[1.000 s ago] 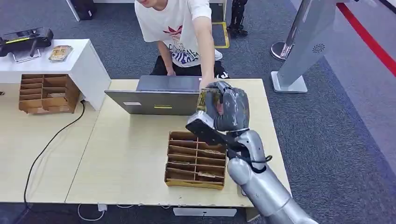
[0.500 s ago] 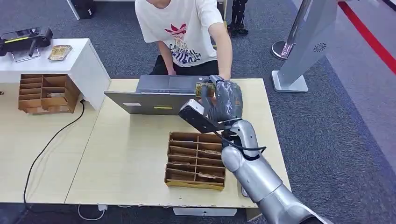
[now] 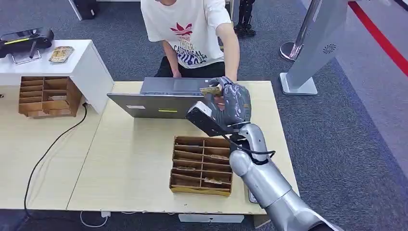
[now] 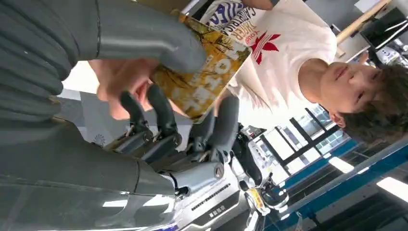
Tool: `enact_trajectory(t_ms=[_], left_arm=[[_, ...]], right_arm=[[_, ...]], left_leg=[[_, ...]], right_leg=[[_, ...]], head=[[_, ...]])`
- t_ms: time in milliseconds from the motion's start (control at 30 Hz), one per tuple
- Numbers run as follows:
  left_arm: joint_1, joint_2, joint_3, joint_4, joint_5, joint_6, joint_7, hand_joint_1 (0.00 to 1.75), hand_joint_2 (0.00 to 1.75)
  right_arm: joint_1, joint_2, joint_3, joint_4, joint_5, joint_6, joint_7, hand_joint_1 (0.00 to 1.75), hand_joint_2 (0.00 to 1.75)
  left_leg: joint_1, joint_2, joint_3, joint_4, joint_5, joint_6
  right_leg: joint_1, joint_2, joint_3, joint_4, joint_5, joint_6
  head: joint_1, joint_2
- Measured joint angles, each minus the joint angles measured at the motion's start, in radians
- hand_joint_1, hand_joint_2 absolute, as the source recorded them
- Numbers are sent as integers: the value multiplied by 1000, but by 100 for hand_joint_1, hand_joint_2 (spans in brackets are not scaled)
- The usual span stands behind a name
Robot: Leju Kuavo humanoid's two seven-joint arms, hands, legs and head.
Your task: Pass the card to the sensor for recognition and then transmit it.
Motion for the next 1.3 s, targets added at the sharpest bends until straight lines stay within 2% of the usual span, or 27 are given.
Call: enact_trajectory(t_ms=[733,1000,1300], left_arm=[[2,0,0,0,10,-1,-9,0,0],[13,0,3,0,31,0,-26,0,0],[30,0,28,0,68,0,-50,0,0]], right_arm=[[21,1,-21,-47,-48,-22,-31,0,175],[109,1,-43,-203,-181,-36,-88,0,175],[284,-23,-45,-439,-298,-37,-176,0,175]], left_leg=[[0,0,0,0,0,0],[0,0,0,0,-1,1],[0,0,-1,0,-1,1]], right_leg=[[0,0,0,0,0,0],[0,0,-1,0,0,0],[0,0,-1,-1,-1,0]], head=[[0,0],[0,0],[0,0]])
